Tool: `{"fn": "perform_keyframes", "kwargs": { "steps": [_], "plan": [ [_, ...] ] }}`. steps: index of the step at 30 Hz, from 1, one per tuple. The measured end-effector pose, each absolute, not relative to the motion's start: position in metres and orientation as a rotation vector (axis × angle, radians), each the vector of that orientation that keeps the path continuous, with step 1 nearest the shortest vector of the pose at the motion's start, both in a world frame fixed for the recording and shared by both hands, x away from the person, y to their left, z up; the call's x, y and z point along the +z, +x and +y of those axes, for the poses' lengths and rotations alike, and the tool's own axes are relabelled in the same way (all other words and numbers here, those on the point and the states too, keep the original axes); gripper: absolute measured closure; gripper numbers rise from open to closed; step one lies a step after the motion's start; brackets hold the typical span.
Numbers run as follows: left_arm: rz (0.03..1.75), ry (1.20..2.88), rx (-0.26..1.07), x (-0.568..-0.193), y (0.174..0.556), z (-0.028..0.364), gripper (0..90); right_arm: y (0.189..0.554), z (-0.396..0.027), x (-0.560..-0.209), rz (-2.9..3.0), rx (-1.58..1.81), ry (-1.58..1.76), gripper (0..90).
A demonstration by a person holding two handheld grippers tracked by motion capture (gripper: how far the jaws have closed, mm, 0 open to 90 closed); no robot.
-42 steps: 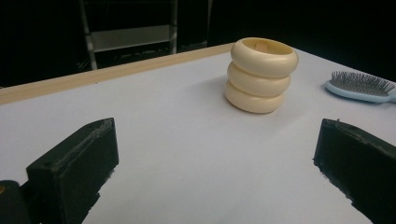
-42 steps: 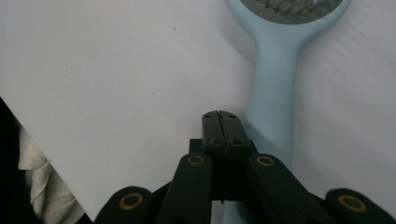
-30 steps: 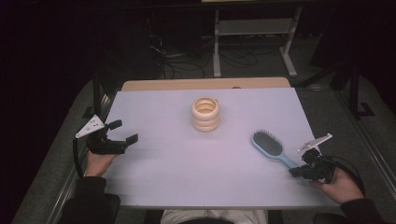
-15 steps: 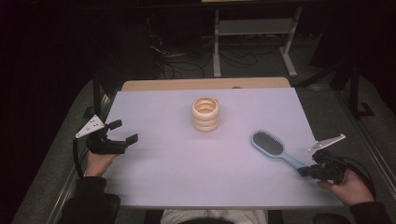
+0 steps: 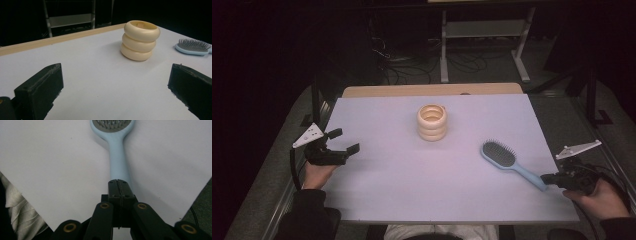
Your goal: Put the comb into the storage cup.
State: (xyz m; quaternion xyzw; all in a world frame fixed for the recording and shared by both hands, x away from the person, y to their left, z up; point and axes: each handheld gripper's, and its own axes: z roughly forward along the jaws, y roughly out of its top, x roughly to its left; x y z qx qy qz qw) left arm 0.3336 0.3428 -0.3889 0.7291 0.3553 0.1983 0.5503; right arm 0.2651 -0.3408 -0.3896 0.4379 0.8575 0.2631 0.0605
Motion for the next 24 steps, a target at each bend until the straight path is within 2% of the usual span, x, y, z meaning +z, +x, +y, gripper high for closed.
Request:
{"fn": "perform_keyframes", "kwargs": {
  "steps": [6, 12, 16, 18, 21, 24],
  "plan": [
    [0.842, 1.727, 0.468, -0.389, 0.334, 0.343, 0.0, 0.265, -0.342, -0.378, 2.601, 0.826, 1.301, 70.2],
    [0.843, 1.726, 0.468, -0.389, 0.333, 0.343, 0.0, 0.27, -0.335, -0.37, 2.662, 0.816, 1.244, 41.7],
    [0.843, 1.725, 0.467, -0.389, 0.333, 0.342, 0.0, 0.275, -0.328, -0.367, 2.682, 0.777, 1.212, 25.9],
    [0.842, 1.725, 0.466, -0.389, 0.333, 0.342, 0.0, 0.278, -0.324, -0.366, 2.691, 0.775, 1.211, 12.8],
    [0.842, 1.726, 0.465, -0.389, 0.334, 0.343, 0.0, 0.284, -0.318, -0.365, 2.694, 0.789, 1.215, 0.0],
    [0.842, 1.724, 0.465, -0.389, 0.333, 0.342, 0.0, 0.29, -0.312, -0.362, 2.704, 0.784, 1.18, 0.0]
  ]
}}
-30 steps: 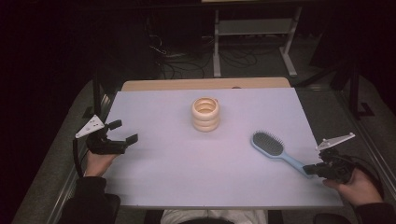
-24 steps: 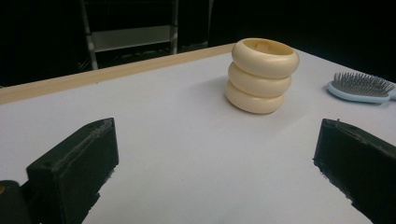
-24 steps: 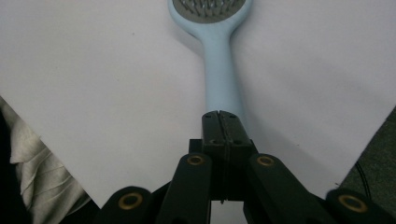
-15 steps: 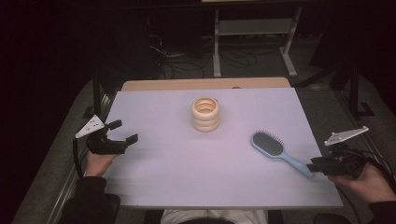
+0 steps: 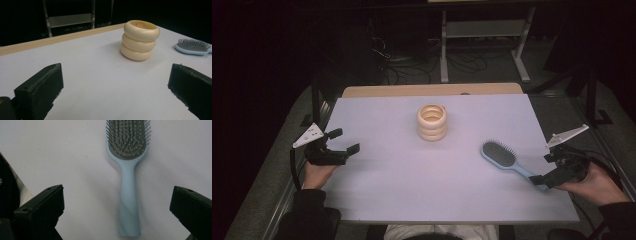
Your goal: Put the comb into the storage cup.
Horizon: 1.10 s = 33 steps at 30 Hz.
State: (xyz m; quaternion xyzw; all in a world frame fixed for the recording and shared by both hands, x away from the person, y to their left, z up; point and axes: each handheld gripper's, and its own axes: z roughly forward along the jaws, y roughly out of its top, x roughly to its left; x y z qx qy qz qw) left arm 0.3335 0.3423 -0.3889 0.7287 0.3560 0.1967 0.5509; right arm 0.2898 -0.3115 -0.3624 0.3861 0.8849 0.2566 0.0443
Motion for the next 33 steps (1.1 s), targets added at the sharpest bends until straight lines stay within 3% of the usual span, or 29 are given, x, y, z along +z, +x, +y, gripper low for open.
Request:
{"fn": "perform_keyframes", "kwargs": {
  "steps": [11, 33],
  "plan": [
    [0.84, 1.724, 0.464, -0.389, 0.334, 0.343, 0.0, 0.315, -0.292, -0.365, 2.755, 0.721, 1.106, 0.0],
    [0.837, 1.727, 0.464, -0.389, 0.334, 0.343, 0.0, 0.348, -0.283, -0.403, 2.818, 0.65, 1.116, 3.2]
  ]
}}
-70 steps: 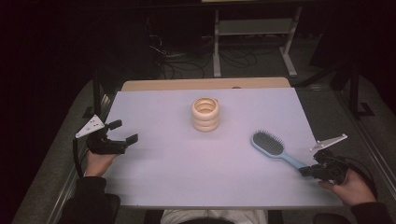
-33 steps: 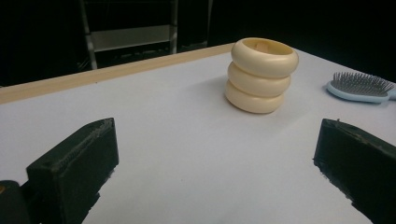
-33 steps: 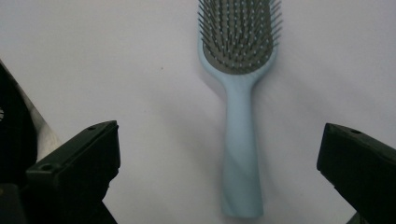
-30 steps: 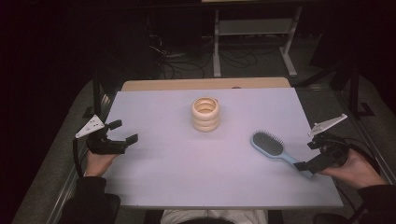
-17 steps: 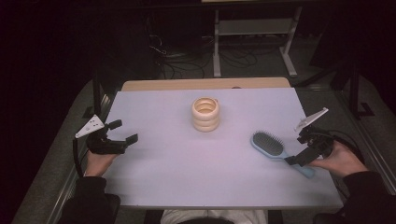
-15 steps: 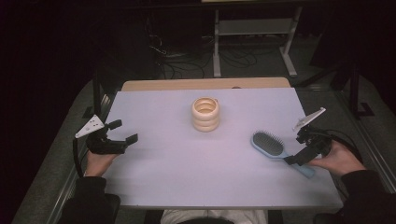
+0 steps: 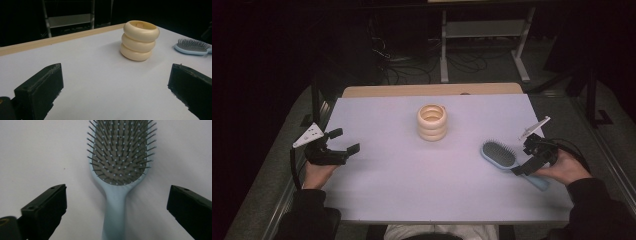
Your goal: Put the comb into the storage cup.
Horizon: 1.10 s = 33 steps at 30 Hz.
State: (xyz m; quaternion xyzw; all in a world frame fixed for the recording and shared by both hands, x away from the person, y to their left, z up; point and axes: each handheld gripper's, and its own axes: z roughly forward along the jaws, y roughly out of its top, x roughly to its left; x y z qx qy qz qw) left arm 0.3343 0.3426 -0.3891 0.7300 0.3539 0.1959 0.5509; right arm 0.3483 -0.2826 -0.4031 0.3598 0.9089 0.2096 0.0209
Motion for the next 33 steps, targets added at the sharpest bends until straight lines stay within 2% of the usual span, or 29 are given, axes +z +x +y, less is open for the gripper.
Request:
{"fn": "perform_keyframes", "kwargs": {
  "steps": [18, 22, 27, 33],
  "plan": [
    [0.835, 1.73, 0.463, -0.389, 0.334, 0.343, 0.0, 0.352, -0.285, -0.427, 2.83, 0.638, 1.161, 15.0],
    [0.836, 1.73, 0.463, -0.389, 0.334, 0.343, 0.0, 0.35, -0.285, -0.428, 2.846, 0.627, 1.137, 27.4],
    [0.836, 1.726, 0.464, -0.389, 0.334, 0.343, 0.0, 0.349, -0.284, -0.428, 2.826, 0.609, 1.133, 35.2],
    [0.835, 1.73, 0.467, -0.389, 0.334, 0.343, 0.0, 0.347, -0.284, -0.426, 2.823, 0.602, 1.152, 48.4]
  ]
}}
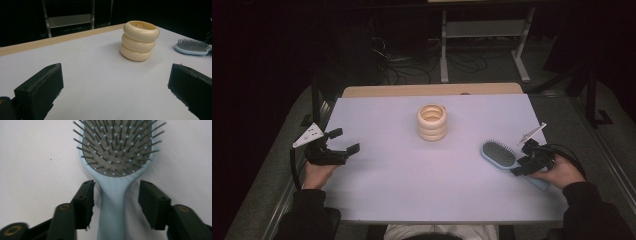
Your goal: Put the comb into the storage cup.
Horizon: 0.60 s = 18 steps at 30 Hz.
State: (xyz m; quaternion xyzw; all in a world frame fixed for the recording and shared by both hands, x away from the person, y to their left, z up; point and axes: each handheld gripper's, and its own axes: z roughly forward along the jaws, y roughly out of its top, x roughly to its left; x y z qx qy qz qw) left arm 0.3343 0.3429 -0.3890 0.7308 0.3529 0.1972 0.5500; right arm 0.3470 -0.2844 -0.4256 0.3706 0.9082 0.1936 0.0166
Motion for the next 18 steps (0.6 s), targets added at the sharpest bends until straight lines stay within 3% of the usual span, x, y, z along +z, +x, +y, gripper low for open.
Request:
{"fn": "perform_keyframes", "kwargs": {
  "steps": [7, 18],
  "plan": [
    [0.834, 1.732, 0.468, -0.3891, 0.3344, 0.3426, 0.0, 0.3451, -0.2861, -0.4252, 2.824, 0.612, 1.194, 66.4],
    [0.836, 1.729, 0.468, -0.3889, 0.3343, 0.3429, 0.0, 0.3447, -0.2901, -0.4249, 2.788, 0.635, 1.216, 68.3]
  ]
}}
